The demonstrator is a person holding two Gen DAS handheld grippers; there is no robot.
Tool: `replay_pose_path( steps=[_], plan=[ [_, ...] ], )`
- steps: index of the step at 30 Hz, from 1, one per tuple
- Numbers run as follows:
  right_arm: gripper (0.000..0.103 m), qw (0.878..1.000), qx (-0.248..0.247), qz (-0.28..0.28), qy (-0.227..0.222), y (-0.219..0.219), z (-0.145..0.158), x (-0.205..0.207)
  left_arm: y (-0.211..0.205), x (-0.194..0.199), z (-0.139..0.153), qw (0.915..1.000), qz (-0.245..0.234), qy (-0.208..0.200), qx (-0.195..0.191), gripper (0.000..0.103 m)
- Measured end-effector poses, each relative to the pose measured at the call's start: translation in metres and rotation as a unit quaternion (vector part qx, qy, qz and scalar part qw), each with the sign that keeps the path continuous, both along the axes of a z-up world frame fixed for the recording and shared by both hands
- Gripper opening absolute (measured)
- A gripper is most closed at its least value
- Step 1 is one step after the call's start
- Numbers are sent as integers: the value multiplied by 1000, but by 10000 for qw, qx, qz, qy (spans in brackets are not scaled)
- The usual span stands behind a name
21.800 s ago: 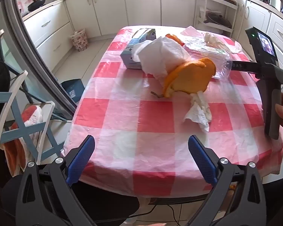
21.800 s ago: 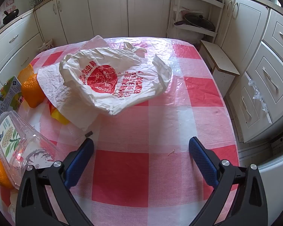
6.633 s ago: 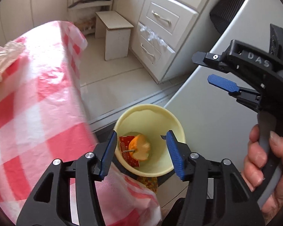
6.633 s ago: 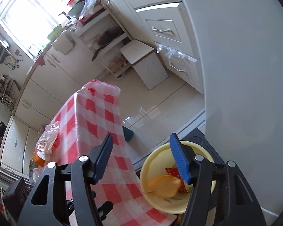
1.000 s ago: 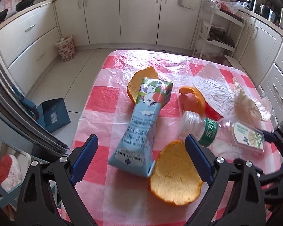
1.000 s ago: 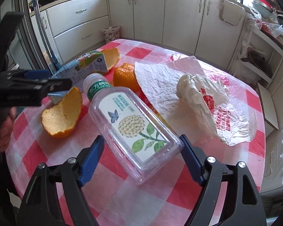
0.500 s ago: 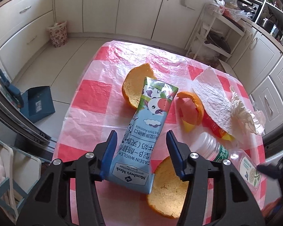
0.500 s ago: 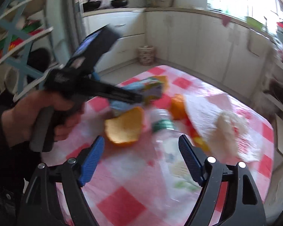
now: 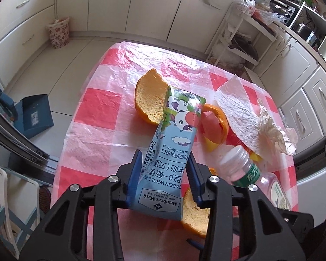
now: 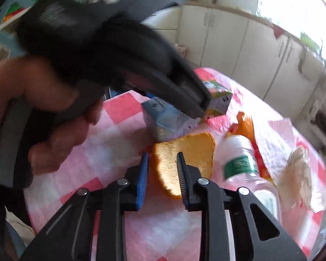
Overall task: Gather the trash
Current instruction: 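Close the left tool on the carton while the right tool closes on the large peel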
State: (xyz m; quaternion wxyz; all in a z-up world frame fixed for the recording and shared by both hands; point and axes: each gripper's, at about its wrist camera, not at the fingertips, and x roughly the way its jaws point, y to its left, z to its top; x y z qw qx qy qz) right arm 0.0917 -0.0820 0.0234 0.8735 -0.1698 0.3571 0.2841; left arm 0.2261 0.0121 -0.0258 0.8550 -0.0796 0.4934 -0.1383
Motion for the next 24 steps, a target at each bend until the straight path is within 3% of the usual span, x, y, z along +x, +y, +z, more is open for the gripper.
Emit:
replay_pose_path(
  steps=[2, 6, 7, 10, 15, 24],
  plan=[
    [34, 9998, -25, 164, -107, 6, 1, -5, 0, -1, 1, 10000, -46, 9, -50, 38],
    [34, 9998, -35, 140, 149, 8, -8, 4, 0, -3, 2, 9999, -116, 20, -59, 38],
    [33, 9998, 8, 128, 133, 8, -7, 8, 0, -3, 1, 9999, -123, 31, -59, 38],
    [7, 9996, -107, 58, 269, 6, -11, 16, 1, -2, 0, 9999, -132, 56, -60, 36],
    [6, 9989, -66, 71, 466, -5, -5, 13, -1, -2, -1, 9998, -171, 39, -42, 35],
    [6, 9918, 792, -41, 998, -52, 21, -16, 0, -8, -1, 9997, -220, -72, 4, 30]
  ],
)
